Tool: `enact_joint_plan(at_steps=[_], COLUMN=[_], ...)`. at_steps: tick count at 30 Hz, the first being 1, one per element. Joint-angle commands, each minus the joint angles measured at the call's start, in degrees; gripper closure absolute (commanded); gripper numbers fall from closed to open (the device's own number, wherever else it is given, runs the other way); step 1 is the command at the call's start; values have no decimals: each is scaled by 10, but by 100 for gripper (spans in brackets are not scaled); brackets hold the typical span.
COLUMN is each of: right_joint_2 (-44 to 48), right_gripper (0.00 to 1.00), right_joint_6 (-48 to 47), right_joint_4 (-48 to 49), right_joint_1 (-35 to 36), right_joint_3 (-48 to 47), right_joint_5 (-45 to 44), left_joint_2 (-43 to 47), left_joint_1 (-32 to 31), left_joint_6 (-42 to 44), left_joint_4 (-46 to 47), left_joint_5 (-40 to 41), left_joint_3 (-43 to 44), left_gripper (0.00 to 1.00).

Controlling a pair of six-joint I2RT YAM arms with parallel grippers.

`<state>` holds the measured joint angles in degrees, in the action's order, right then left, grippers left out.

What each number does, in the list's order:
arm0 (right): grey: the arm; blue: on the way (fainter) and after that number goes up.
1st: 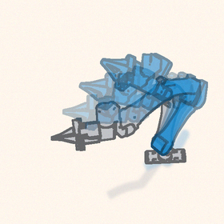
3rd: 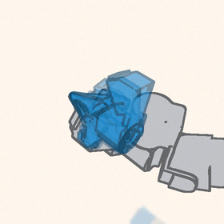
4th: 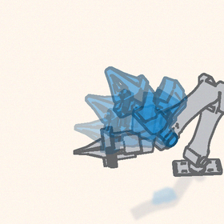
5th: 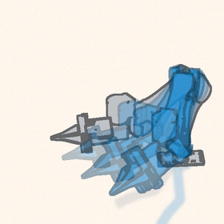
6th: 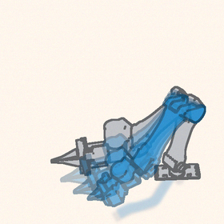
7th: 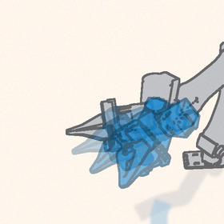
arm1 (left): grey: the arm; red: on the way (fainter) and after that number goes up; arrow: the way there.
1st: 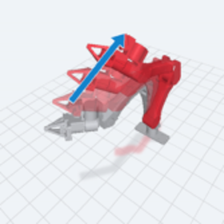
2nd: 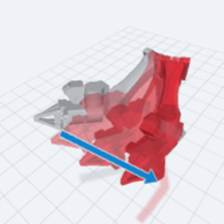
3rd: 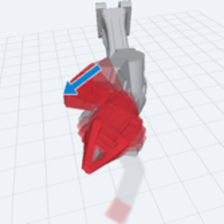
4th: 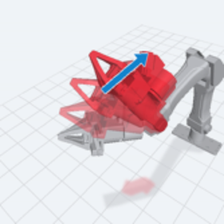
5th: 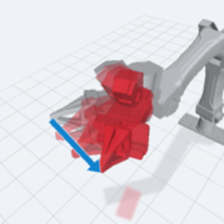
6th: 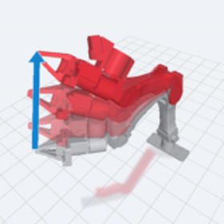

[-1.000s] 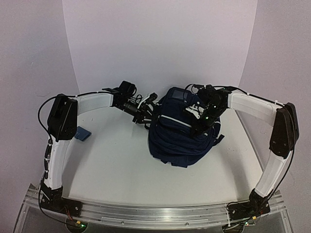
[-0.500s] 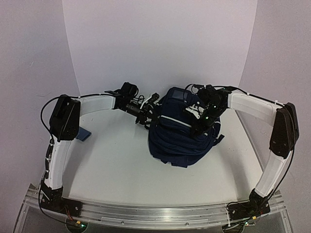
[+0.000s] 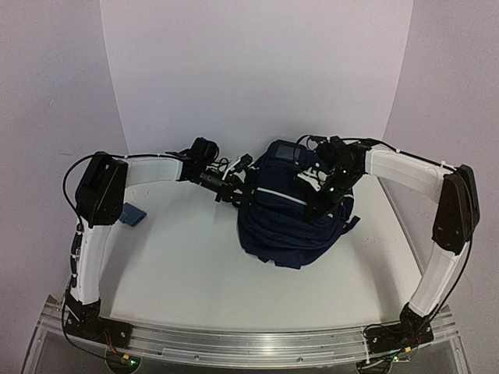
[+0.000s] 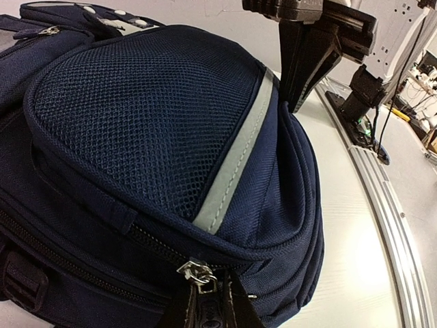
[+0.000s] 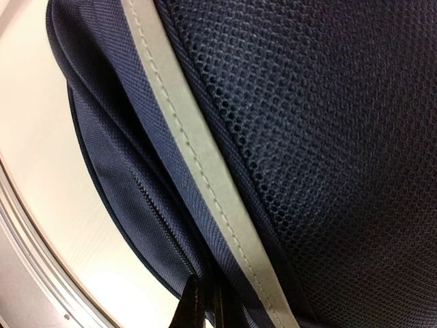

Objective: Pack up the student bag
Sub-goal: Zip the student bag at the center of the board.

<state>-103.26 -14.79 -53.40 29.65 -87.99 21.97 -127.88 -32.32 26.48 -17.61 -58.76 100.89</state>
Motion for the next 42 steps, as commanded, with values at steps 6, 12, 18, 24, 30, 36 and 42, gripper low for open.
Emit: enact_joint_plan(at_steps=[6,12,18,24,30,36,42], right_joint_2=[-9,-13,-15,-15,-15,-19,-17], right_gripper=[100,100,100,100,100,100,100], right_joint_6=[12,13,13,13,13,13,13], right_joint_4=[-27,-27,-27,-27,-26,-24,-22], right_joint_1=[0,1,2,1,1,5,5], right_joint_3=[-14,-21,-24,-26,-26,-24,-22], right_joint_5=[5,11,11,9,11,17,16], left_joint_2=[83,82,74,72,92,129,117], left_joint_1=[-2,-5,-6,-6,-12,-26,-32], left_joint_6=[-12,-12,-17,-22,-29,-48,-69], left_joint_4=[17,3,7,15,21,58,82], left_joint_5=[67,73,79,78,83,100,159], left_joint_3=[-66,-67,-62,-58,-79,-130,-125], left_gripper=[91,86,81,93,100,100,100])
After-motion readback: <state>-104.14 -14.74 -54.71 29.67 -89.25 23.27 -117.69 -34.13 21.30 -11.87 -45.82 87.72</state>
